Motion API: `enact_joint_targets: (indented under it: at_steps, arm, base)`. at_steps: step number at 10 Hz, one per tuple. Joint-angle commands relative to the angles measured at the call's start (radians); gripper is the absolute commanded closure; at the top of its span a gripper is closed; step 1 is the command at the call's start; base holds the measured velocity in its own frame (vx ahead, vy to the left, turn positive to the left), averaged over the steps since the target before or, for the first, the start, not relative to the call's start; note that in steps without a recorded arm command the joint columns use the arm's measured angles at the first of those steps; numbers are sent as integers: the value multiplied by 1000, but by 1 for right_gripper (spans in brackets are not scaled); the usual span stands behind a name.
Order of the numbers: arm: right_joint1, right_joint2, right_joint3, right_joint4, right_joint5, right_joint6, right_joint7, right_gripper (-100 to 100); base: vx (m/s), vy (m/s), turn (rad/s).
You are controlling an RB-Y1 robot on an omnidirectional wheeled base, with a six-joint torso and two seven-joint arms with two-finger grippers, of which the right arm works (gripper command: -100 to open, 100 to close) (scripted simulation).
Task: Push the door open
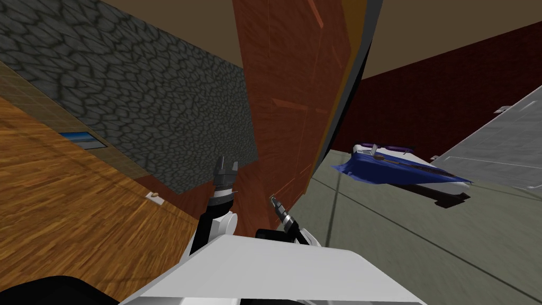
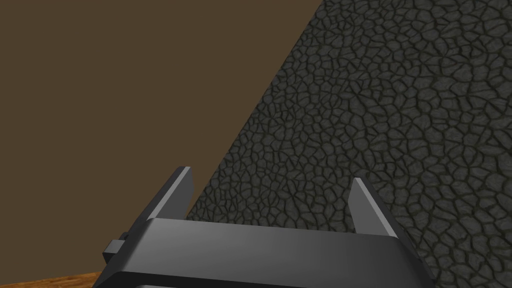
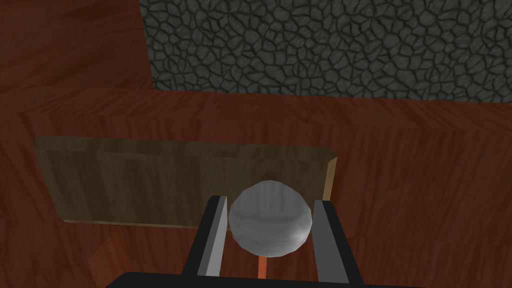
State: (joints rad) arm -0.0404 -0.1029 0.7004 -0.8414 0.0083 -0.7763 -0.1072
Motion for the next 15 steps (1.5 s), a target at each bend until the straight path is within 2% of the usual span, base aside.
enact_joint_targets:
  at_steps: [1, 4, 5, 7, 9, 12, 15]
  arm:
    - [0, 0, 0, -1, 0, -2, 0, 100]
    - [0, 0, 0, -1, 0, -2, 0, 100]
    - [-1, -1, -21, 8, -5, 2, 6, 100]
    - [-3, -1, -39, 13, -9, 3, 12, 100]
    - [-3, -1, -39, 13, -9, 3, 12, 100]
    - [-10, 2, -87, 26, -20, 5, 27, 100]
    - [-14, 4, -115, 34, -27, 6, 35, 100]
  base:
    - [-12, -15, 3]
    - [-5, -4, -3]
    - [54, 84, -37]
    - [99, 164, -37]
    - [55, 76, -6]
    - [94, 132, -40]
    - [106, 122, -24]
